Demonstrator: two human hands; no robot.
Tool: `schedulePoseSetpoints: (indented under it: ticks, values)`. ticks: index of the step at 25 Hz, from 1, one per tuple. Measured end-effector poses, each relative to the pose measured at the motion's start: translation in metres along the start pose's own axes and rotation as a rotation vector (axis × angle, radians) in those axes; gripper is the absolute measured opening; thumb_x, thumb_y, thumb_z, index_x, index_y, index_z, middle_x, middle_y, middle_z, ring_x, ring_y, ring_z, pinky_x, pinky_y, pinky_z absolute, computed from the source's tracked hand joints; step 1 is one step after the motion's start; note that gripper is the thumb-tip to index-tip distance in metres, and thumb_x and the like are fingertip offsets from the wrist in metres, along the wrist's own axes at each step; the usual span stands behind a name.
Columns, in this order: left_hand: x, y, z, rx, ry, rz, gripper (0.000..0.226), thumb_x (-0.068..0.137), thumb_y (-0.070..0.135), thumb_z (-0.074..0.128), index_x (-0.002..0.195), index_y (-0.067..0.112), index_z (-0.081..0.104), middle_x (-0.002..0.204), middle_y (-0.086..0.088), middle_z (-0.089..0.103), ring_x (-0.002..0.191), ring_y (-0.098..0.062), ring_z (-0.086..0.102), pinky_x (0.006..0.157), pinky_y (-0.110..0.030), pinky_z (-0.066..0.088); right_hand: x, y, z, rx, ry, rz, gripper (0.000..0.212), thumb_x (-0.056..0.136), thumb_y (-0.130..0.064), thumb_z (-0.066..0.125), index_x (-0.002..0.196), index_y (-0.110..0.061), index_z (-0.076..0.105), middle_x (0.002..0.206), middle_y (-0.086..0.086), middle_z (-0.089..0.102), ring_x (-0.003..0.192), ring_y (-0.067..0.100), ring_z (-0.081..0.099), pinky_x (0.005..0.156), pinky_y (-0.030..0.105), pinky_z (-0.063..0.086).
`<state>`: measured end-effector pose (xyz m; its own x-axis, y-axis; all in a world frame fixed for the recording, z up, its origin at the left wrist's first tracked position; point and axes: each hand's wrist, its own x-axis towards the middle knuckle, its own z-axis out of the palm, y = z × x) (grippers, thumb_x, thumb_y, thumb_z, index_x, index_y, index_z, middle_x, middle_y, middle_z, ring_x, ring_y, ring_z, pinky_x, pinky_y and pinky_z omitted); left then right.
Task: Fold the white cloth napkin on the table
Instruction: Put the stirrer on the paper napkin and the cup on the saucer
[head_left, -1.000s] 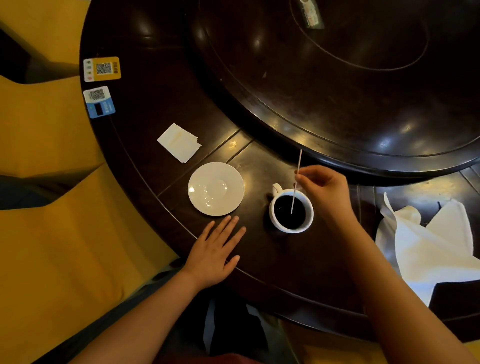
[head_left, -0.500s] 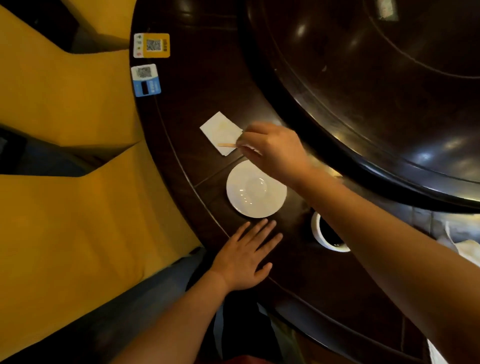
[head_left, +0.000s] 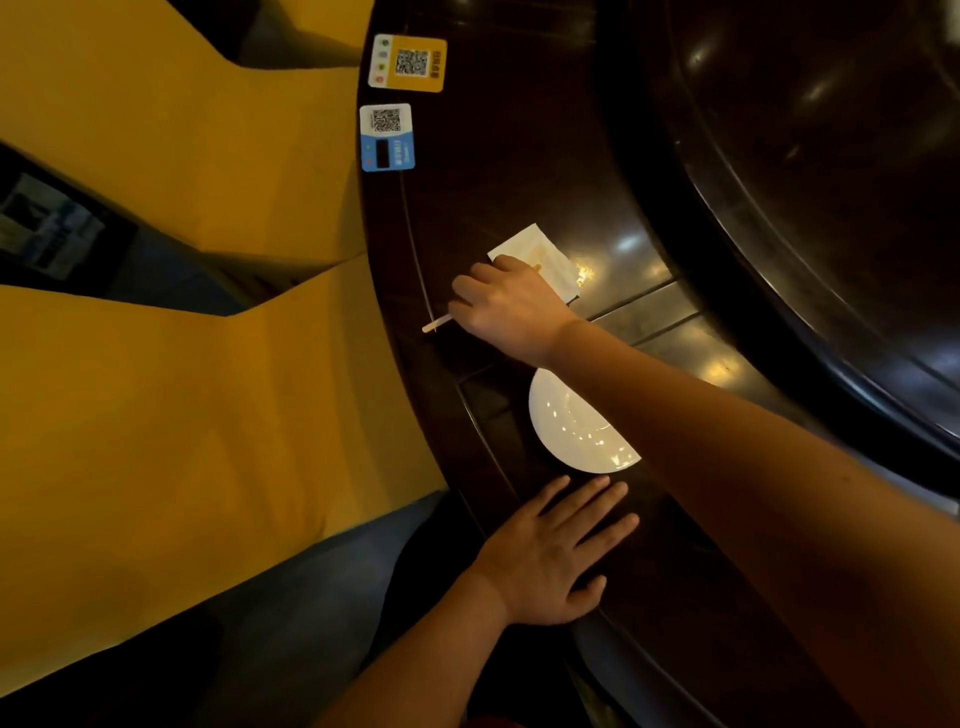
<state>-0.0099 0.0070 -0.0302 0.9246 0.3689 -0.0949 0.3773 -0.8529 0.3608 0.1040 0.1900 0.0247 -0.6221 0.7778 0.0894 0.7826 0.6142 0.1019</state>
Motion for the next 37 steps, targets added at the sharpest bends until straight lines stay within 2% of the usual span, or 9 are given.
schedulePoseSetpoints:
  ticks: [7, 13, 17, 20, 24, 28, 30, 34, 37]
  values:
    - [-0.001, 0.0, 0.001, -0.019, -0.003, -0.006, 0.065, 0.09, 0.044, 0.037, 0.148, 0.022, 0.019, 0.157, -0.008, 0.012, 0.144, -0.021, 0.0, 0.116, -0.041, 0.009, -0.001, 0.002, 0.007, 0.02, -0.052, 0.029, 0.017, 0.07, -0.01, 0.077, 0.084, -0.007, 0.069, 0.082, 0.012, 0.065, 0.071, 0.026, 0.062, 0.061, 0.033, 0.05]
    - [0.0, 0.0, 0.002, 0.011, 0.005, -0.004, 0.065, 0.09, 0.046, 0.035, 0.148, 0.022, 0.019, 0.157, -0.008, 0.011, 0.144, -0.023, 0.002, 0.115, -0.043, 0.013, -0.018, -0.004, 0.016, 0.029, -0.001, 0.104, 0.027, 0.079, -0.021, 0.07, 0.103, -0.008, 0.067, 0.099, 0.013, 0.068, 0.093, 0.029, 0.063, 0.089, 0.044, 0.046]
    - [0.001, 0.0, 0.0, -0.011, 0.013, -0.007, 0.065, 0.088, 0.044, 0.039, 0.147, 0.022, 0.021, 0.157, -0.009, 0.014, 0.144, -0.023, 0.006, 0.114, -0.041, 0.008, -0.039, -0.013, -0.006, 0.072, 0.089, 0.201, 0.024, 0.088, -0.022, 0.053, 0.102, -0.007, 0.066, 0.099, 0.014, 0.067, 0.092, 0.03, 0.062, 0.089, 0.044, 0.044]
    - [0.001, 0.003, 0.0, -0.015, 0.013, -0.021, 0.066, 0.084, 0.045, 0.04, 0.145, 0.023, 0.025, 0.153, -0.007, 0.022, 0.141, -0.022, 0.014, 0.112, -0.04, 0.009, -0.069, -0.03, -0.036, 0.119, 0.138, 0.355, 0.03, 0.089, -0.025, 0.041, 0.098, -0.008, 0.065, 0.096, 0.011, 0.066, 0.087, 0.029, 0.06, 0.084, 0.042, 0.042]
    - [0.003, 0.002, -0.001, -0.002, 0.037, -0.005, 0.063, 0.079, 0.046, 0.045, 0.136, 0.022, 0.034, 0.135, -0.011, 0.053, 0.129, -0.025, 0.032, 0.108, -0.042, 0.021, -0.142, -0.065, -0.064, 0.154, 0.172, 0.655, 0.028, 0.083, -0.027, 0.054, 0.101, -0.009, 0.066, 0.101, 0.011, 0.067, 0.085, 0.031, 0.062, 0.078, 0.04, 0.045]
    - [0.003, 0.004, -0.007, 0.019, 0.033, 0.005, 0.066, 0.081, 0.044, 0.048, 0.142, 0.023, 0.036, 0.151, -0.008, 0.032, 0.14, -0.021, 0.021, 0.11, -0.043, 0.02, -0.222, -0.088, -0.081, 0.22, 0.026, 1.034, 0.043, 0.081, -0.036, 0.062, 0.117, -0.013, 0.058, 0.117, 0.012, 0.06, 0.104, 0.032, 0.056, 0.083, 0.042, 0.044]
    - [0.003, 0.004, -0.009, 0.034, 0.016, -0.005, 0.066, 0.083, 0.044, 0.046, 0.144, 0.024, 0.033, 0.153, -0.006, 0.026, 0.141, -0.02, 0.017, 0.111, -0.042, 0.017, -0.247, -0.092, -0.086, 0.207, -0.053, 1.193, 0.061, 0.074, -0.043, 0.07, 0.126, -0.015, 0.052, 0.126, 0.014, 0.054, 0.114, 0.033, 0.05, 0.086, 0.045, 0.044]
    - [0.003, 0.004, -0.01, 0.063, -0.017, -0.014, 0.065, 0.085, 0.045, 0.043, 0.145, 0.024, 0.029, 0.154, -0.007, 0.025, 0.142, -0.02, 0.015, 0.112, -0.041, 0.014, -0.268, -0.093, -0.088, 0.374, -0.265, 1.37, 0.096, 0.067, -0.056, 0.071, 0.145, -0.026, 0.022, 0.152, 0.012, 0.022, 0.139, 0.031, 0.019, 0.101, 0.05, 0.034]
    - [0.004, 0.004, -0.01, 0.08, -0.025, -0.013, 0.064, 0.085, 0.046, 0.041, 0.145, 0.024, 0.029, 0.153, -0.007, 0.027, 0.141, -0.02, 0.016, 0.111, -0.041, 0.015, -0.271, -0.088, -0.087, 0.498, -0.312, 1.415, 0.107, 0.067, -0.052, 0.074, 0.147, -0.029, 0.006, 0.153, 0.008, 0.013, 0.139, 0.029, 0.015, 0.1, 0.049, 0.038]
